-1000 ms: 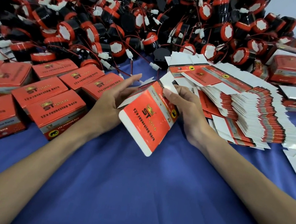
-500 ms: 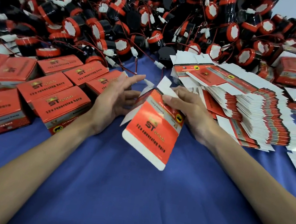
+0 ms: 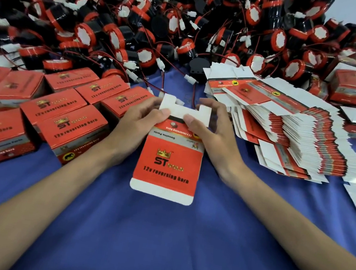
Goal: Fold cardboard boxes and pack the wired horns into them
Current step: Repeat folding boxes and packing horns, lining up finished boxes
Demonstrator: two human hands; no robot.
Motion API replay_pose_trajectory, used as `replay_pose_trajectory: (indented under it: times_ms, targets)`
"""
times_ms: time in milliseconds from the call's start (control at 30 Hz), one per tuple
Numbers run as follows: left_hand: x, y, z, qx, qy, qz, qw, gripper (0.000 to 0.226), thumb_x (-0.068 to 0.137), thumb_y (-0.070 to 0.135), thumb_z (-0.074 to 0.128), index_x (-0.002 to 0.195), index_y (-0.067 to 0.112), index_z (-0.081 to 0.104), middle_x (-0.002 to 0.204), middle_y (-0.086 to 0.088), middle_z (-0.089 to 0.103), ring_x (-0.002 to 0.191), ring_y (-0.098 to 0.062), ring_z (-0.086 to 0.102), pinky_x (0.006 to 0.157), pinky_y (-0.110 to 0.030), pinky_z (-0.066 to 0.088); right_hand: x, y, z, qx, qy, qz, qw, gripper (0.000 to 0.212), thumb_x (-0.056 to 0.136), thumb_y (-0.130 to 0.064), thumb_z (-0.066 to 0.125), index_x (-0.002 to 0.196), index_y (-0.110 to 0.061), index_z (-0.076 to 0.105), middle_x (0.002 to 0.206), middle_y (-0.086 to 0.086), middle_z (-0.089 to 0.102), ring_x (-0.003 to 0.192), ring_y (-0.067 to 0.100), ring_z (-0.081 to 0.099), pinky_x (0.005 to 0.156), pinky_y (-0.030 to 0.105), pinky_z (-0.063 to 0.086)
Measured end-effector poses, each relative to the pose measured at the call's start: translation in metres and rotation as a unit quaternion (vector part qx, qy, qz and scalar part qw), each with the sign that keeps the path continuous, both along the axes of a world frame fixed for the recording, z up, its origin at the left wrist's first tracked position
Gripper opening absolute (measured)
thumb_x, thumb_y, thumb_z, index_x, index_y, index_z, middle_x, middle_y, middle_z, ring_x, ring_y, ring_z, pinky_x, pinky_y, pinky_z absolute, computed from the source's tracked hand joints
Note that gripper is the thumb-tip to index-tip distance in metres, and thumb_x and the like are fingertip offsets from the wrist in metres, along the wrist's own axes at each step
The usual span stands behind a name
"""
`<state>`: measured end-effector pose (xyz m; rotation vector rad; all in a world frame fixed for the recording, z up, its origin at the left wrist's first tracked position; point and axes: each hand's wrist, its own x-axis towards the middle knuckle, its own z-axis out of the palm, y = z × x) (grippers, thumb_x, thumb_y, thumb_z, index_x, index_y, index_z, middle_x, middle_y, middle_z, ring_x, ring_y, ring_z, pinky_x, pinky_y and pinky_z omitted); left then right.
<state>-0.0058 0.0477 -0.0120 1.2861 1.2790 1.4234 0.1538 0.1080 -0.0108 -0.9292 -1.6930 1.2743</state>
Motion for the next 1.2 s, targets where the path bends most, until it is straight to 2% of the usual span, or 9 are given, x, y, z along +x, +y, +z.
replay_pose_trajectory:
  times_ms: [233,367,500,700,800,933,1067,1133,1200]
  targets:
    - [0.004,-0.0023,0.0003,0.07,0.035,0.063,0.995,0.038,0.087,0.031,0.057,0.123,0.043,0.05,0.117,0.002,0.062,0.095,-0.015,0.066,0.075,-0.026,0.055,0.002,0.0006,0.0029,-0.069,0.069,0.048,0.994,0.003,0.094,-0.024,0.059,0.097,-0.023,0.059,0.102,0.003,0.069,0.093,0.02,0.068,0.086,0.041,0.056]
    - [0.0024,-0.0027,0.0001,0.085,0.058,0.068,0.992,0.034,0.087,0.03,0.059,0.119,0.041,0.054,0.122,-0.008,0.056,0.092,-0.03,0.063,0.072,-0.028,0.057,0.0013,0.0009,0.002,-0.124,0.143,0.035,0.981,0.019,0.09,-0.015,0.064,0.101,-0.02,0.049,0.113,0.011,0.06,0.091,0.02,0.066,0.078,0.036,0.056]
    - [0.0031,-0.004,0.0008,0.082,0.041,0.068,0.993,0.024,0.086,0.026,0.057,0.11,0.027,0.056,0.109,0.001,0.06,0.083,-0.012,0.063,0.068,-0.024,0.054,0.0015,0.0023,0.0024,-0.133,0.156,0.029,0.978,0.032,0.083,-0.017,0.071,0.095,-0.02,0.042,0.098,0.003,0.057,0.08,0.017,0.064,0.072,0.04,0.053]
    - [0.0037,-0.0039,0.0021,0.091,0.026,0.065,0.993,0.024,0.087,0.024,0.055,0.111,0.03,0.055,0.095,-0.001,0.052,0.078,-0.018,0.06,0.064,-0.026,0.053,0.0022,-0.0003,0.0042,-0.119,0.133,0.067,0.982,0.021,0.076,-0.038,0.074,0.073,-0.023,0.06,0.08,0.001,0.069,0.079,0.022,0.069,0.075,0.041,0.054]
    - [0.0041,-0.0038,0.0019,0.103,0.028,0.073,0.992,0.024,0.088,0.022,0.054,0.11,0.033,0.055,0.088,0.001,0.044,0.077,-0.024,0.052,0.063,-0.027,0.049,0.0033,0.0002,0.0027,-0.17,0.182,0.089,0.964,0.026,0.075,-0.028,0.065,0.082,-0.007,0.052,0.087,0.009,0.061,0.082,0.02,0.064,0.073,0.036,0.053]
    - [0.0042,-0.0042,0.0025,0.112,-0.012,0.079,0.991,0.027,0.09,0.019,0.047,0.111,0.032,0.056,0.095,-0.006,0.048,0.077,-0.017,0.058,0.062,-0.022,0.052,0.0031,0.0027,0.0064,-0.162,0.194,0.089,0.964,0.023,0.082,-0.015,0.062,0.075,-0.011,0.04,0.073,0.004,0.049,0.067,0.009,0.062,0.054,0.026,0.051]
    - [0.0026,-0.0023,-0.0003,0.093,-0.027,0.09,0.991,0.028,0.092,0.012,0.039,0.105,0.029,0.058,0.085,0.016,0.066,0.071,-0.005,0.065,0.058,-0.021,0.053,0.0034,0.0065,0.0037,-0.103,0.157,0.062,0.98,0.018,0.091,-0.006,0.06,0.089,-0.021,0.05,0.071,-0.002,0.046,0.068,0.006,0.063,0.062,0.036,0.056]
    - [0.0026,-0.0024,0.0005,0.085,-0.01,0.1,0.991,0.025,0.089,0.015,0.041,0.098,0.028,0.061,0.085,0.014,0.068,0.071,-0.005,0.065,0.058,-0.022,0.052,0.0043,0.0053,0.006,-0.069,0.146,0.071,0.984,0.02,0.09,-0.005,0.06,0.095,-0.024,0.058,0.067,-0.01,0.049,0.067,0.003,0.062,0.062,0.036,0.056]
    - [0.0032,-0.0018,0.0011,0.078,0.009,0.114,0.99,0.025,0.086,0.02,0.044,0.088,0.03,0.066,0.098,0.006,0.065,0.083,-0.01,0.063,0.067,-0.026,0.05,0.004,0.0023,0.0076,-0.053,0.118,0.064,0.99,0.015,0.09,-0.008,0.059,0.089,-0.022,0.066,0.087,0.004,0.055,0.082,0.011,0.066,0.063,0.037,0.058]
